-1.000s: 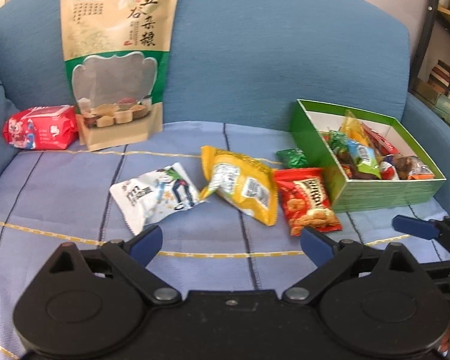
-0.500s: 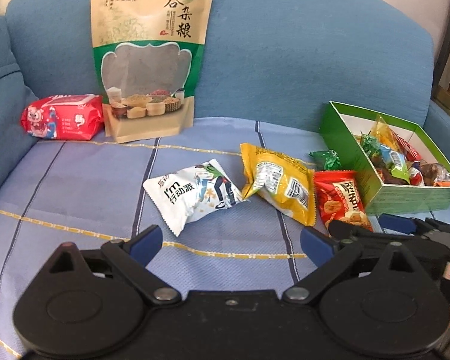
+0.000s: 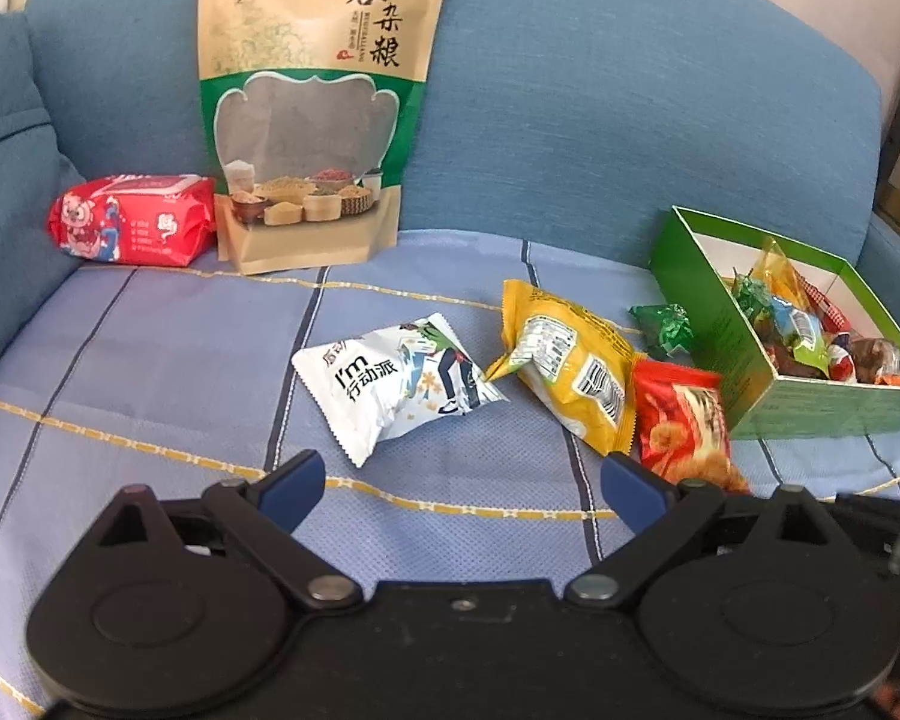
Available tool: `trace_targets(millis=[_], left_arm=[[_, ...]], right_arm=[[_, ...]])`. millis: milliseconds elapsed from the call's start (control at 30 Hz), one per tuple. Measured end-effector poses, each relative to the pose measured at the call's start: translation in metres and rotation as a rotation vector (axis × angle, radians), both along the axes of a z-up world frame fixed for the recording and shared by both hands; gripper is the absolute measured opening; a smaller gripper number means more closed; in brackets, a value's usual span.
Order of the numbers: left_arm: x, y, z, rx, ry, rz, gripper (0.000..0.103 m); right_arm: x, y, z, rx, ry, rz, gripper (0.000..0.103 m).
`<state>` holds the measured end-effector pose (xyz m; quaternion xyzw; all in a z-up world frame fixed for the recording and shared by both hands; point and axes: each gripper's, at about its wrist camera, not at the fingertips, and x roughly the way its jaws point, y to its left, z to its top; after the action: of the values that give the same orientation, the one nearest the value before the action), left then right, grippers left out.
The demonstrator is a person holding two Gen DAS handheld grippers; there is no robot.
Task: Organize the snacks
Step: 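Move both tools back toward the red chip bag, then grasp the red chip bag with the left gripper while the right gripper pinches it too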
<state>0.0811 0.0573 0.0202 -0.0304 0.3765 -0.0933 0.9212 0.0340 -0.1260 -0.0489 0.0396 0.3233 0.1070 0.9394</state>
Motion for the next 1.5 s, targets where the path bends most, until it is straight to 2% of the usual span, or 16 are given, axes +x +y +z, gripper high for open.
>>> trace_targets(millis=[33,67,100,133,167,333,500,600,667,767,900,1167,1367,1433,1467,1500], left_arm=[[0.0,0.0,0.001,0.002,-0.002,-0.001,0.103],[-0.001,-0.001,0.002,0.007,-0.006,-0.003,0.103],[-0.002,-0.002,0.003,0.01,-0.011,-0.006,0.103],[-0.003,-0.002,0.003,0.012,-0.015,-0.009,0.103],[-0.003,-0.001,0.004,0.013,-0.016,-0.012,0.103],[-0.004,0.0,0.005,0.003,-0.012,-0.014,0.103],[0.005,-0.007,0.012,-0.064,-0.004,-0.048,0.103],[0.015,-0.022,0.018,-0.116,-0.006,-0.106,0.103],[0.023,-0.038,0.018,-0.124,-0.006,-0.148,0.103],[0.037,-0.06,0.009,-0.149,0.049,-0.198,0.103],[0.052,-0.082,-0.007,-0.214,0.122,-0.239,0.09],[0.071,-0.109,-0.025,-0.182,0.163,-0.256,0.088],[0.084,-0.115,-0.038,-0.147,0.164,-0.259,0.088],[0.09,-0.114,-0.045,-0.156,0.187,-0.255,0.08],[0.093,-0.113,-0.048,-0.171,0.207,-0.253,0.063],[0.093,-0.111,-0.05,-0.176,0.206,-0.244,0.061]], right_arm=[[-0.002,0.002,0.001,-0.008,-0.017,0.002,0.048],[-0.003,0.004,0.003,-0.022,-0.039,-0.003,0.053],[-0.001,0.006,0.004,-0.037,-0.054,-0.014,0.068],[0.001,0.006,0.005,-0.047,-0.063,-0.036,0.092],[0.004,0.007,0.005,-0.052,-0.071,-0.061,0.102],[0.016,-0.001,0.0,-0.011,-0.048,-0.155,0.103],[0.011,-0.004,-0.005,-0.039,-0.046,-0.126,0.103],[0.009,-0.011,-0.005,-0.013,-0.046,-0.126,0.103],[0.007,-0.014,-0.005,-0.002,-0.051,-0.11,0.103],[0.003,-0.017,-0.007,-0.022,-0.067,-0.065,0.103],[0.002,-0.023,-0.012,-0.051,-0.073,-0.029,0.103],[0.019,-0.028,-0.021,-0.069,-0.052,0.0,0.103],[0.03,-0.029,-0.029,-0.035,-0.035,-0.002,0.103],[0.033,-0.028,-0.03,-0.038,-0.045,0.006,0.103],[0.034,-0.028,-0.03,-0.038,-0.05,0.009,0.103],[0.035,-0.027,-0.03,-0.033,-0.047,0.015,0.103]])
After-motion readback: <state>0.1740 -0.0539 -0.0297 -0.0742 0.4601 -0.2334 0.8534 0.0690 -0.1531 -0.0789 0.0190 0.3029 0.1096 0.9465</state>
